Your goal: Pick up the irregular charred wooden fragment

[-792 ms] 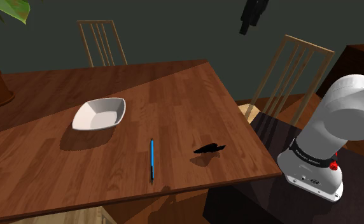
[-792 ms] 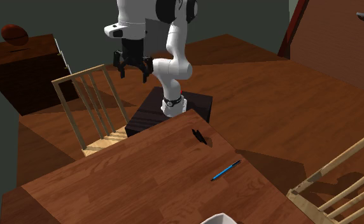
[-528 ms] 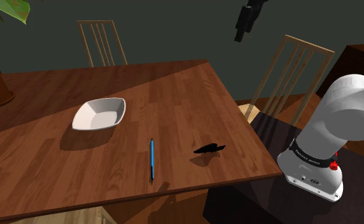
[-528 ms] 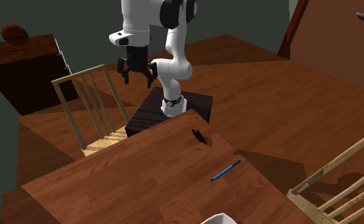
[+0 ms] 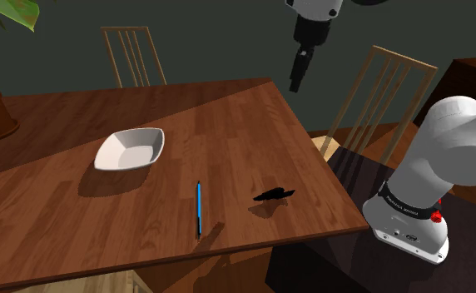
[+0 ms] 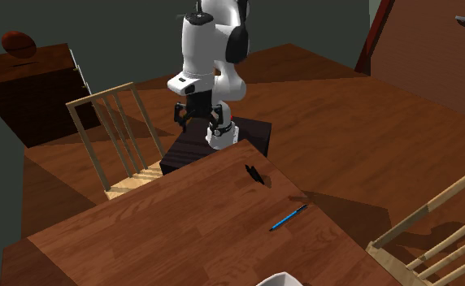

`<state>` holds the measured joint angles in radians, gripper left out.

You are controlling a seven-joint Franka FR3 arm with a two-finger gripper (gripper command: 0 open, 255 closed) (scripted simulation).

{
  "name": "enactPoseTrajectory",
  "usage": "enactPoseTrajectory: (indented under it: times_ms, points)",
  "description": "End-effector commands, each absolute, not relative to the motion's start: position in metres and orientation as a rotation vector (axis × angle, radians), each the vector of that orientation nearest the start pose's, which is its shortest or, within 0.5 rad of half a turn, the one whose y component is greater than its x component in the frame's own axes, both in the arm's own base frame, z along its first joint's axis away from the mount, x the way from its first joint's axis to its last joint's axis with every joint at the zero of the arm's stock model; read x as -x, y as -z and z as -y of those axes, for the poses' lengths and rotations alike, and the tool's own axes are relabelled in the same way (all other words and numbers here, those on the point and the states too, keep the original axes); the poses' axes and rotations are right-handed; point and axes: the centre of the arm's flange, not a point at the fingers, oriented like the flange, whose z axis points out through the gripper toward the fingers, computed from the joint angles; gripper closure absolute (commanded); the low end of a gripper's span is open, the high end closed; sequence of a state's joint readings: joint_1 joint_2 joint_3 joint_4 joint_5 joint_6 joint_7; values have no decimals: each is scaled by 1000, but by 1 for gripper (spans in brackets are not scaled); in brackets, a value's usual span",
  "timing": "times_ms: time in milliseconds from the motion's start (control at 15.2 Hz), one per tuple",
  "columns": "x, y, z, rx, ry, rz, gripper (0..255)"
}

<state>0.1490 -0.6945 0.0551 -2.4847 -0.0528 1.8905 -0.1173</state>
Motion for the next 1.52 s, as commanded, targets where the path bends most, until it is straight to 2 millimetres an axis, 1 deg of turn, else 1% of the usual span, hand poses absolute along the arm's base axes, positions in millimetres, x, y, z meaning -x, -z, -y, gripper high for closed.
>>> enactPoseTrajectory:
  times_ms: [0,330,660,990,1320,1386,1452]
  points:
    - [-346,-510,-89,3162,143,601,0]
    - [-342,-463,-133,3116,86,798,0]
    - [-331,-415,-176,3057,29,990,0]
    - [-313,-368,-216,2984,-28,1177,0]
    - [-289,-321,-254,2899,-85,1359,0]
    - [-285,-315,-258,2887,-92,1381,0]
    - [-285,-310,-258,2887,-92,1381,0]
